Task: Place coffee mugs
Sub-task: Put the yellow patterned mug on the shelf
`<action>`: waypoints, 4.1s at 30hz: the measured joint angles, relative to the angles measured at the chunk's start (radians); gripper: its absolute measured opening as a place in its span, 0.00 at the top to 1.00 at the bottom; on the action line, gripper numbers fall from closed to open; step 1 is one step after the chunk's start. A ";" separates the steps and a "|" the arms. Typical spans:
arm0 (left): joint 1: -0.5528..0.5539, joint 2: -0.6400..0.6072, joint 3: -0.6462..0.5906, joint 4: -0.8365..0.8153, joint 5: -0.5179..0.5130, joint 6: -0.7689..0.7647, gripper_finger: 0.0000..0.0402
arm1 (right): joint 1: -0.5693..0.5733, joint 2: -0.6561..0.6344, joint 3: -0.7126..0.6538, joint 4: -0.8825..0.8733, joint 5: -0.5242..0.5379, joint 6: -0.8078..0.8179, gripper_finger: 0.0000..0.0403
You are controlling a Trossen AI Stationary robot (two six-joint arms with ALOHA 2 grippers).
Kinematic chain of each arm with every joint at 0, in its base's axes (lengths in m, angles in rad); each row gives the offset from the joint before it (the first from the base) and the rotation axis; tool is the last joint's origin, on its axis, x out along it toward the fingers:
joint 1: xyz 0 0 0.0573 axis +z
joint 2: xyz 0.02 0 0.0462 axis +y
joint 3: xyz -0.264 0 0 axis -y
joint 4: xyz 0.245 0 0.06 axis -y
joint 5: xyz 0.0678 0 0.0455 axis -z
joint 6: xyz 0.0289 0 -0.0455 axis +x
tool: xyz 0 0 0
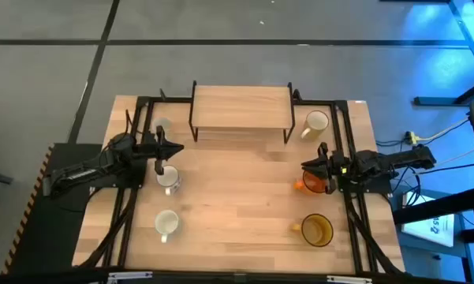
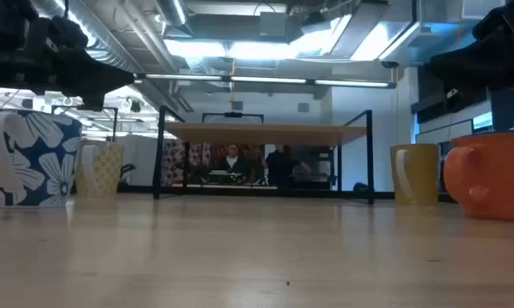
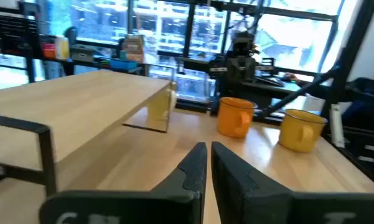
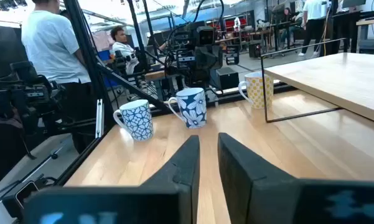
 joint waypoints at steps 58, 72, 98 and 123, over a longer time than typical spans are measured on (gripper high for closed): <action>0.289 0.929 1.085 -0.838 -0.577 -0.127 0.96 | 0.000 0.000 0.000 0.074 0.349 0.288 0.88; 0.599 1.125 1.112 -1.143 -0.346 -0.098 0.95 | 0.000 0.000 0.000 0.067 0.366 0.288 0.88; 0.535 1.399 1.112 -1.273 -0.520 0.150 0.61 | 0.000 0.000 0.000 0.053 0.376 0.288 0.88; 0.603 1.603 1.112 -1.254 -0.497 0.280 0.75 | 0.000 0.000 0.000 0.053 0.375 0.341 0.88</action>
